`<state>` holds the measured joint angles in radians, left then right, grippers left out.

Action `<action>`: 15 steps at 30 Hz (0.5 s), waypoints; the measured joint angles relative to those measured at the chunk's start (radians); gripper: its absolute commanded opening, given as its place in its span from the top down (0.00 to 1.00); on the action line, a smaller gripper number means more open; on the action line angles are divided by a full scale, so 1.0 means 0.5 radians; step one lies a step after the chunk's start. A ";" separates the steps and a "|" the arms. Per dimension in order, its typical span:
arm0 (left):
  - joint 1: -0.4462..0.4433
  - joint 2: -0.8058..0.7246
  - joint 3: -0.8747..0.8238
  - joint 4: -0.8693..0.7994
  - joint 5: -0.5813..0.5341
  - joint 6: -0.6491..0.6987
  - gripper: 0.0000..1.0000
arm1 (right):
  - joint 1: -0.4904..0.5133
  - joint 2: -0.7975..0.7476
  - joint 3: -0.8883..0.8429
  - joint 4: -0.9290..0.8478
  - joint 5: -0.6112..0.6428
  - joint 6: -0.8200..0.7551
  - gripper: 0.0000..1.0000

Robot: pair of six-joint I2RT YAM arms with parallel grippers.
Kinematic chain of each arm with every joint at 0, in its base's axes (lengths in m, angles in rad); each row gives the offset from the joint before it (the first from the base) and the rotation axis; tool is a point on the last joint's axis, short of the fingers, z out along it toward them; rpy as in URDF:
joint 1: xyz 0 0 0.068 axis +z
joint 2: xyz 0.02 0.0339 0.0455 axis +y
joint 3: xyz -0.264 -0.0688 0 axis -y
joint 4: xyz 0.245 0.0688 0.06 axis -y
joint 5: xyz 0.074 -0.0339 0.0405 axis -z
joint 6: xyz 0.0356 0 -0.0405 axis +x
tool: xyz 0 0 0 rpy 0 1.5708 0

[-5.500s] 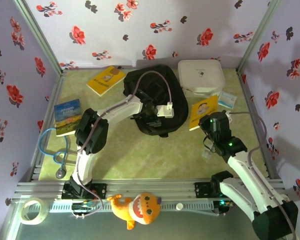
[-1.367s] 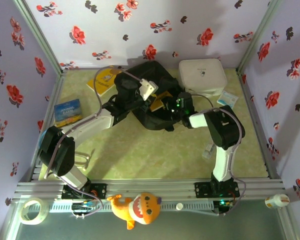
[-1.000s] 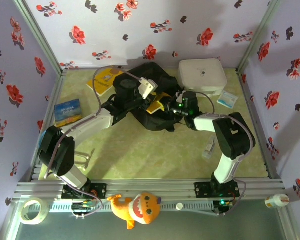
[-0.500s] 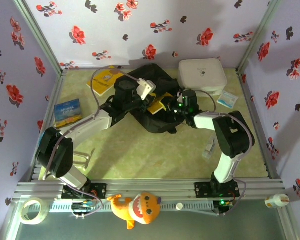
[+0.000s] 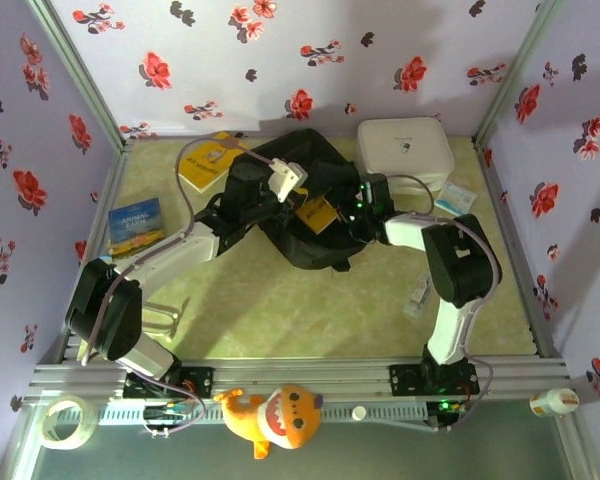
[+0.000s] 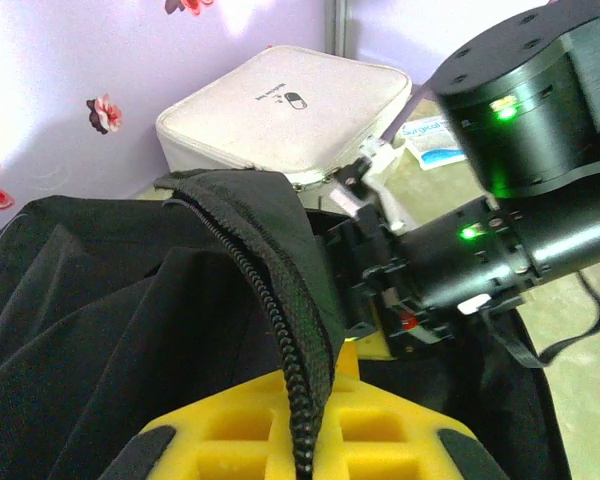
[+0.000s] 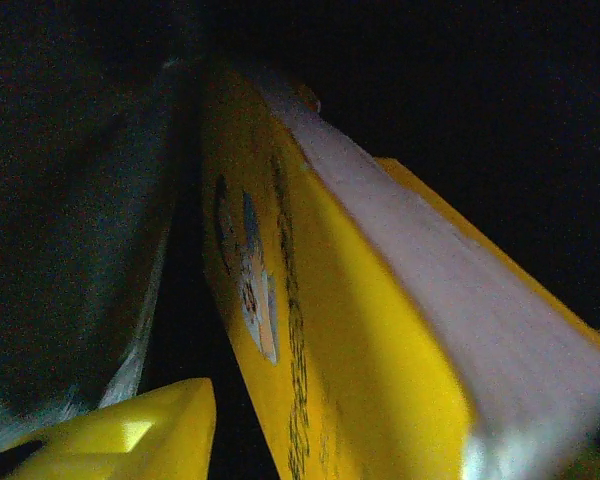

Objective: Pack the student bag

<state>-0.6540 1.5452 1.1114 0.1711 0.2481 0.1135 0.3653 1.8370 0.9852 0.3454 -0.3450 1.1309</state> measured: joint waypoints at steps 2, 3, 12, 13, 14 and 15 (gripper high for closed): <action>0.005 0.000 0.000 -0.001 0.000 -0.008 1.00 | -0.002 -0.165 -0.085 -0.096 0.066 -0.037 0.36; 0.008 0.000 0.000 -0.001 0.000 -0.014 0.99 | -0.005 -0.265 -0.129 -0.144 0.101 -0.052 0.34; 0.013 0.002 -0.050 0.002 0.033 -0.124 0.68 | -0.021 -1.039 -0.328 -0.570 0.499 -0.245 0.19; 0.014 -0.001 -0.060 0.002 0.037 -0.145 0.58 | -0.021 -1.073 -0.329 -0.616 0.534 -0.266 0.19; 0.019 -0.005 -0.072 0.002 0.040 -0.172 0.50 | -0.024 -1.106 -0.329 -0.667 0.571 -0.291 0.18; 0.023 -0.014 -0.085 0.002 0.047 -0.201 0.41 | -0.024 -1.133 -0.329 -0.713 0.602 -0.314 0.17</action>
<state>-0.6426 1.5383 1.0691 0.1719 0.2714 0.0128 0.3531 1.2705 0.8207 -0.0113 -0.0441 0.9737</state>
